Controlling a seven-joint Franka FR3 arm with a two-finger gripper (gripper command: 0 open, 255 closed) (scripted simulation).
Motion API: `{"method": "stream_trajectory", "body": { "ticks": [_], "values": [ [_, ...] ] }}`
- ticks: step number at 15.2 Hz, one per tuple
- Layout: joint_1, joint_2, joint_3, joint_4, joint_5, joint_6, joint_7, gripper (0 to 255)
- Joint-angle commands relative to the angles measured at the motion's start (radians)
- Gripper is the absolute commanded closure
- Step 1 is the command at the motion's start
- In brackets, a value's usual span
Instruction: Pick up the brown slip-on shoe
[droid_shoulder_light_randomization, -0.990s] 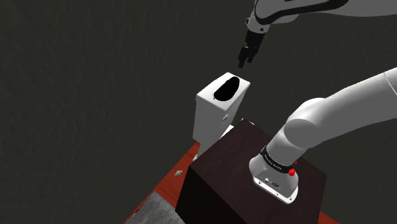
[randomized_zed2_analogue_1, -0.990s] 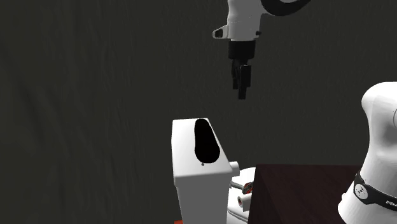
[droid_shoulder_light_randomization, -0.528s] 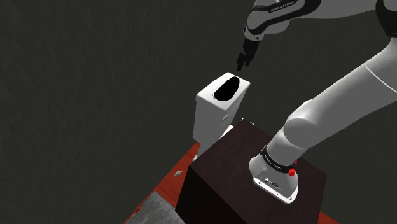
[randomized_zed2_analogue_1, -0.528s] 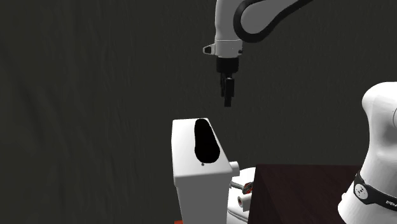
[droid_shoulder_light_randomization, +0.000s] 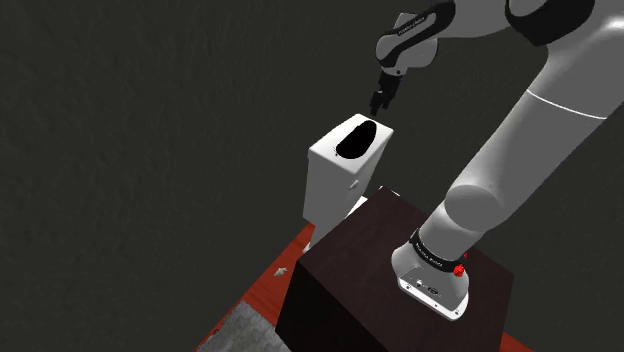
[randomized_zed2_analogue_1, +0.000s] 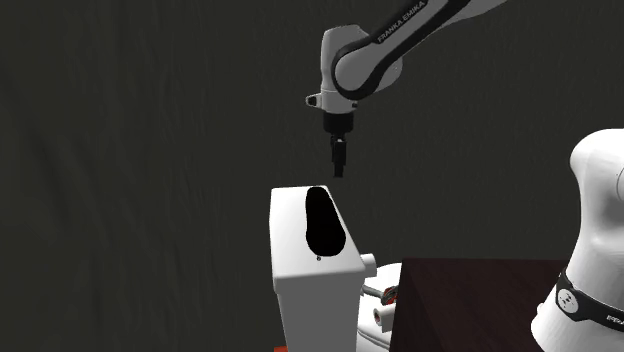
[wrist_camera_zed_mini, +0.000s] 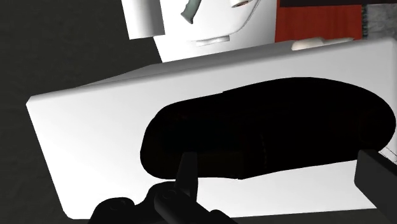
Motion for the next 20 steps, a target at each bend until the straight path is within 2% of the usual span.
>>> {"method": "stream_trajectory", "body": {
  "ticks": [1,6,11,20],
  "values": [
    [-0.019,0.086,-0.011,0.053,0.056,0.031,-0.061,0],
    [-0.098,0.288,0.007,0.204,0.190,0.074,-0.191,0],
    [-0.201,0.482,0.051,0.393,0.289,0.078,-0.282,0],
    [-0.223,0.551,0.079,0.387,0.321,0.151,-0.298,0]
  ]
}}
